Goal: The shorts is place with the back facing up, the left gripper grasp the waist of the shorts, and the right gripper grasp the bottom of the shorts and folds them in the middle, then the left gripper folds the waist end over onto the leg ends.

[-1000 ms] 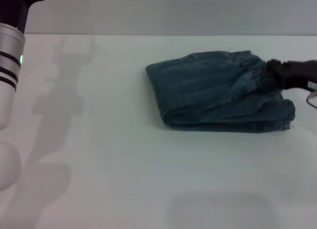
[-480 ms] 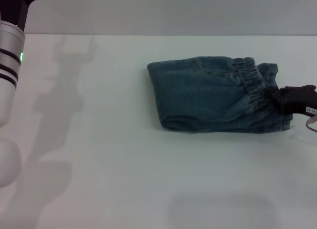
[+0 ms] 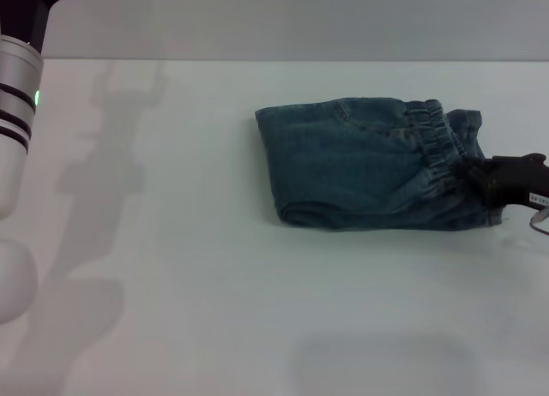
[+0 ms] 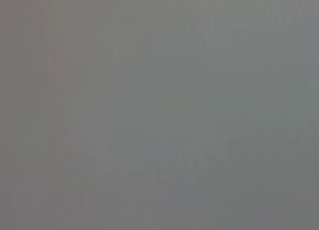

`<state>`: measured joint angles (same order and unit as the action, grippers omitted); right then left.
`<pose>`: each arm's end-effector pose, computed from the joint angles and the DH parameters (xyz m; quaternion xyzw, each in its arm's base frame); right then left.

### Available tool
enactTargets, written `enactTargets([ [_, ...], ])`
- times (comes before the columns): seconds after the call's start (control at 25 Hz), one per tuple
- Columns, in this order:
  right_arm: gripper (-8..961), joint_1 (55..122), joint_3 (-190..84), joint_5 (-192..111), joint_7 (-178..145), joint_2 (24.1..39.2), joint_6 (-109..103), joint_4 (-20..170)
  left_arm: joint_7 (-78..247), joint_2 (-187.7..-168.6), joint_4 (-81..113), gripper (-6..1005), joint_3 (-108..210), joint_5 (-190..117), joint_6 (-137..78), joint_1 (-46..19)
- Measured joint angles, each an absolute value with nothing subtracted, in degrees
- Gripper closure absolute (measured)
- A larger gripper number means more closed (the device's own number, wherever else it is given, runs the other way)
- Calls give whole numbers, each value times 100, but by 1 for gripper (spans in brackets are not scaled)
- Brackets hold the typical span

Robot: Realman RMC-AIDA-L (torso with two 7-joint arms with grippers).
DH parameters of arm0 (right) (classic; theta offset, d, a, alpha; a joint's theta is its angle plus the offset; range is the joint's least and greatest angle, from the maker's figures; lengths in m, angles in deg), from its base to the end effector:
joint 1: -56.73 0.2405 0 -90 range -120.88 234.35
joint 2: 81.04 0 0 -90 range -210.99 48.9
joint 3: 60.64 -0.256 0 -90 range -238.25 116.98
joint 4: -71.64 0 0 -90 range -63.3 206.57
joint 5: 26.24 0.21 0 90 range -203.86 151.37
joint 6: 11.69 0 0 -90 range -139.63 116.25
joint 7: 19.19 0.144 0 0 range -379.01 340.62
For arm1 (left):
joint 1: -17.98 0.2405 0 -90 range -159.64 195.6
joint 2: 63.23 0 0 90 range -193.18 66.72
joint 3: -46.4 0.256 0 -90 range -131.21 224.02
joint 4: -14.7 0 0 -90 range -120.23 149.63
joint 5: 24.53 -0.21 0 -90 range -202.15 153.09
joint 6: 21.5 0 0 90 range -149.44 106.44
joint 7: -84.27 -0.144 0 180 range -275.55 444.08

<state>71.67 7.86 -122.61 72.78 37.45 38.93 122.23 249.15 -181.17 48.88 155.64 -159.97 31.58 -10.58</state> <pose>0.3141 0.3424 0.0046 -0.8633 0.3323 0.1537 0.3473 -0.2343 0.4098 0.0263 -0.6342 -0.1518 -0.3276 0.6837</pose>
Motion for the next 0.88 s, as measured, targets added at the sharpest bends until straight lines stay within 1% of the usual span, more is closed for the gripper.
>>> enactTargets([
  [0.24,801,7130,790,-12277,6981,3785,3894,12225,24915,-18117,4890,156,15564,-15997,3159,-1058],
  [0.4,790,7028,782,-11732,6517,3798,3928,12237,24915,-18117,4890,156,15564,-15997,3179,-1058],
  [0.64,564,6919,617,-11120,6057,3774,4367,12332,24915,-18117,4889,157,15564,-15997,3198,-1045],
  [0.84,468,6897,451,-10772,5816,3793,4598,12544,24915,-18117,4891,157,15565,-15996,3201,-1031],
  [0.88,468,6920,459,-10613,5705,3790,4623,12553,24915,-18117,4890,157,15565,-15996,3203,-1033],
])
